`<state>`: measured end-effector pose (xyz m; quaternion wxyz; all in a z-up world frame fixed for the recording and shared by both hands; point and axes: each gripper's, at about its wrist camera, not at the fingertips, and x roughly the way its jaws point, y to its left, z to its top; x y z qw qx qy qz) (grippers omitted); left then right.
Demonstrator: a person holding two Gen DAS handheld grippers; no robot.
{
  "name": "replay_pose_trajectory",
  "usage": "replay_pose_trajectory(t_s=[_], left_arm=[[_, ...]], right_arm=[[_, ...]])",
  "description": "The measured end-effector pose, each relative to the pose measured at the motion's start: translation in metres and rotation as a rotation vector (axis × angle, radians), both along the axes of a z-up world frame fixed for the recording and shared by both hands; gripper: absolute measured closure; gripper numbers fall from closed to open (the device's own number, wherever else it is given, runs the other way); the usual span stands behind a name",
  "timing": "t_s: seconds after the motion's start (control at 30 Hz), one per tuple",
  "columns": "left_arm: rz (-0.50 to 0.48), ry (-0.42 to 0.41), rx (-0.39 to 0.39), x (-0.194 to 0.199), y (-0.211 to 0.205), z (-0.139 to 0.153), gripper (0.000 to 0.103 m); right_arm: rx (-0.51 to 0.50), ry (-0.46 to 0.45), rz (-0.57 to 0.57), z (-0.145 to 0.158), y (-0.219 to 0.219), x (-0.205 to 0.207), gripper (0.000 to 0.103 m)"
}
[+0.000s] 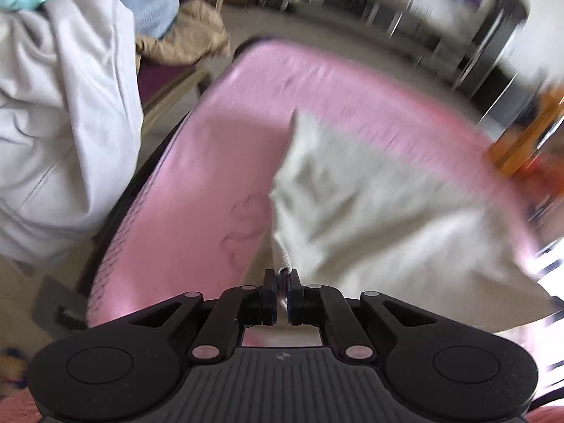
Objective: Fold clothes
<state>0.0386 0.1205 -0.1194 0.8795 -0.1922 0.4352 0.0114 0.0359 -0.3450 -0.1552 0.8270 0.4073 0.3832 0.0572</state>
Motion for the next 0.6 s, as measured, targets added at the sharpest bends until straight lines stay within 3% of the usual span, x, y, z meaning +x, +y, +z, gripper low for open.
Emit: replay_pose_trajectory(t_s=[0.07,0.17,0.27,0.43,0.5,0.6], left_arm=[[0.012,-0.050,-0.078,-0.009,0.014,0.008,0.099],[0.016,-0.042,-0.107,-0.016,0.022,0.006,0.099],[-0.004,0.014,-0.060,-0.020,0.014,-0.003,0.099],[-0.048,0.114,0.133,-0.013,-0.011,-0.017,0.096],[-0.060,0.184,0.248,-0.006,-0.022,-0.029,0.093],[-0.086,0.275,0.436,-0.001,-0.038,-0.047,0.091]], right_arm=[[0.096,-0.049,-0.041,0.004,-0.015,-0.009,0.098],[0.190,-0.002,-0.061,-0.006,-0.031,-0.015,0.098],[0.110,0.050,-0.025,-0.006,-0.025,-0.015,0.098],[-0.067,0.150,0.029,-0.010,-0.009,-0.007,0.098],[-0.179,0.219,0.067,-0.015,0.001,-0.002,0.098],[-0.208,0.217,0.075,-0.011,0.006,-0.002,0.098]])
